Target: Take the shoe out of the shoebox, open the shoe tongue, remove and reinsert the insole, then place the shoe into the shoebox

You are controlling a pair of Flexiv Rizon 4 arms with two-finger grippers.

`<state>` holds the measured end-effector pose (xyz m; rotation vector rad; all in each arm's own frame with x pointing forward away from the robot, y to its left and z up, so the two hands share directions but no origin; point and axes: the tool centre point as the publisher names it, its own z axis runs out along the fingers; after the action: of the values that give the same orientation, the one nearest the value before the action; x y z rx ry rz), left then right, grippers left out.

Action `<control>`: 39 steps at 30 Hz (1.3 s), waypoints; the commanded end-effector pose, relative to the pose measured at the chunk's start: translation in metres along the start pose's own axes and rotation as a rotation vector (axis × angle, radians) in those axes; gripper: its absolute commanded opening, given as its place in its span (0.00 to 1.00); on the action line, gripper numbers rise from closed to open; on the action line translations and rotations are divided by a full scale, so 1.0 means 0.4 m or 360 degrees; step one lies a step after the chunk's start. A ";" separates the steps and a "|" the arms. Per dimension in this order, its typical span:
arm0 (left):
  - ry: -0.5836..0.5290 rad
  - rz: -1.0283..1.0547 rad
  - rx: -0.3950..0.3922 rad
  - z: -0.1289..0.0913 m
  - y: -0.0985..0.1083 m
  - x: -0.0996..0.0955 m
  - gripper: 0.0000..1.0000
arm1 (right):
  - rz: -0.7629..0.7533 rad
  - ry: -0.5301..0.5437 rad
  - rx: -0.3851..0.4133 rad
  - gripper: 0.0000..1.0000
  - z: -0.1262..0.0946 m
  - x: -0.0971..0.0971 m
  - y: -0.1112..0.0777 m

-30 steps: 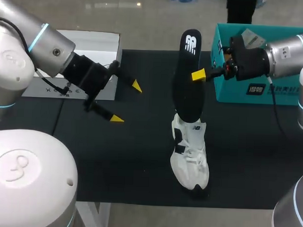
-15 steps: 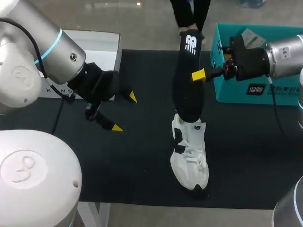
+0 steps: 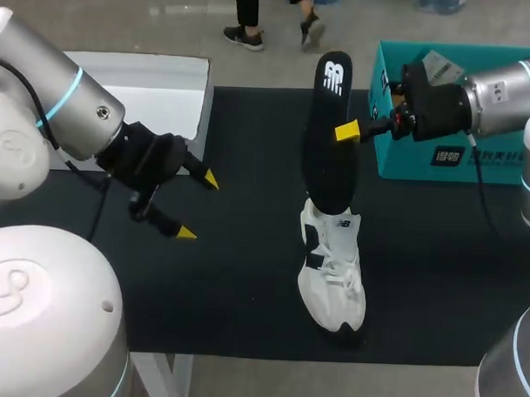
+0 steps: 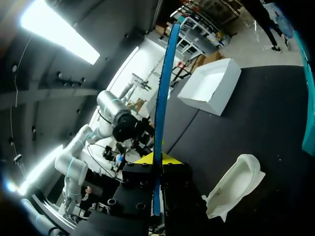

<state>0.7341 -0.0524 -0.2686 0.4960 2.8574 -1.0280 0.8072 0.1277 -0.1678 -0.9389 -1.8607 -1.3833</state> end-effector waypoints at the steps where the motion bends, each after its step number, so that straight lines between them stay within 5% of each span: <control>1: 0.0019 -0.0009 -0.0026 0.002 -0.002 -0.011 1.00 | 0.0002 -0.0003 0.0000 0.00 0.002 0.001 0.000; 10: 0.0019 -0.0009 -0.0026 0.002 -0.002 -0.011 1.00 | 0.0005 -0.0006 0.0013 0.00 -0.010 -0.037 0.031; 22: 0.0019 -0.0009 -0.0026 0.002 -0.002 -0.011 1.00 | -0.0025 -0.0040 0.0045 0.00 -0.026 -0.160 0.097; 39: 0.0019 -0.0009 -0.0026 0.002 -0.002 -0.011 1.00 | -0.0114 -0.0085 -0.0051 0.00 0.002 -0.287 0.031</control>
<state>0.7381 -0.0545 -0.2677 0.4945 2.8747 -1.0091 0.8805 0.1116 -0.2507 -0.9448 -1.9440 -1.4261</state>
